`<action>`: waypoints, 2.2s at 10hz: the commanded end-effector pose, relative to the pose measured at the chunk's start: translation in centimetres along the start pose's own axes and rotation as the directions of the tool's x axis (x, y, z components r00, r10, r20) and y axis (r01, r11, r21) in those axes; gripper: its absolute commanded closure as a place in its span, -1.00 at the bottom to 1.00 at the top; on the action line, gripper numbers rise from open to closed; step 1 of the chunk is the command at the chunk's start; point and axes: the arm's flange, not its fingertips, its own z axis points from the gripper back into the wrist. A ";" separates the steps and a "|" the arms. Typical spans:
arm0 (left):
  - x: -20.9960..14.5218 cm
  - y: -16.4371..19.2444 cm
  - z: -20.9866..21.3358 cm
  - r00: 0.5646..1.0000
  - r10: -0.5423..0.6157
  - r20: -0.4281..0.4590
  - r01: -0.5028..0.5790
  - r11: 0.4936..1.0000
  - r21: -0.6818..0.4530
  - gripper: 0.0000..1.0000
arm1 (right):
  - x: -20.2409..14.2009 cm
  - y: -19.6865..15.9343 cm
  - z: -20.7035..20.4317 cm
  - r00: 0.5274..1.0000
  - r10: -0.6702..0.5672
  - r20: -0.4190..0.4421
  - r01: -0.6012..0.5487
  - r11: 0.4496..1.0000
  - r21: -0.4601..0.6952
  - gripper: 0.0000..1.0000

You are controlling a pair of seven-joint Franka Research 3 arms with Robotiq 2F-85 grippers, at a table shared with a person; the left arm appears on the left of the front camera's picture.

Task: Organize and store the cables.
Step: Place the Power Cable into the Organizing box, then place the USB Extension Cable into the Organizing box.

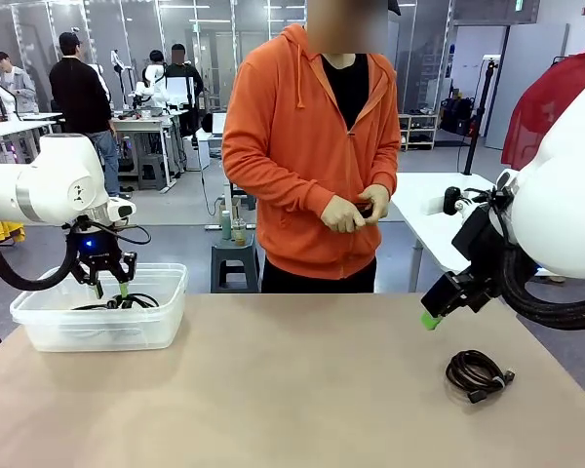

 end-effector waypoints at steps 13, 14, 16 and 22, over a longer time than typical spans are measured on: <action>-0.7 0.7 1.8 0.999 0.033 0.012 -0.033 0.999 -0.038 -0.63 | -0.2 -0.1 0.0 1.000 -0.008 -0.006 0.008 1.000 -0.005 -1.00; -0.7 0.7 1.8 0.999 0.033 0.012 -0.033 0.999 -0.038 -0.63 | -0.2 -0.1 0.0 1.000 -0.008 -0.006 0.008 1.000 -0.005 -1.00; -0.7 0.7 1.8 0.999 0.033 0.012 -0.033 0.999 -0.038 -0.63 | -0.2 -0.1 0.0 1.000 -0.008 -0.006 0.008 1.000 -0.005 -1.00; -0.7 0.7 1.8 0.999 0.033 0.012 -0.033 0.999 -0.038 -0.63 | -0.2 -0.1 0.0 1.000 -0.008 -0.006 0.008 1.000 -0.005 -1.00</action>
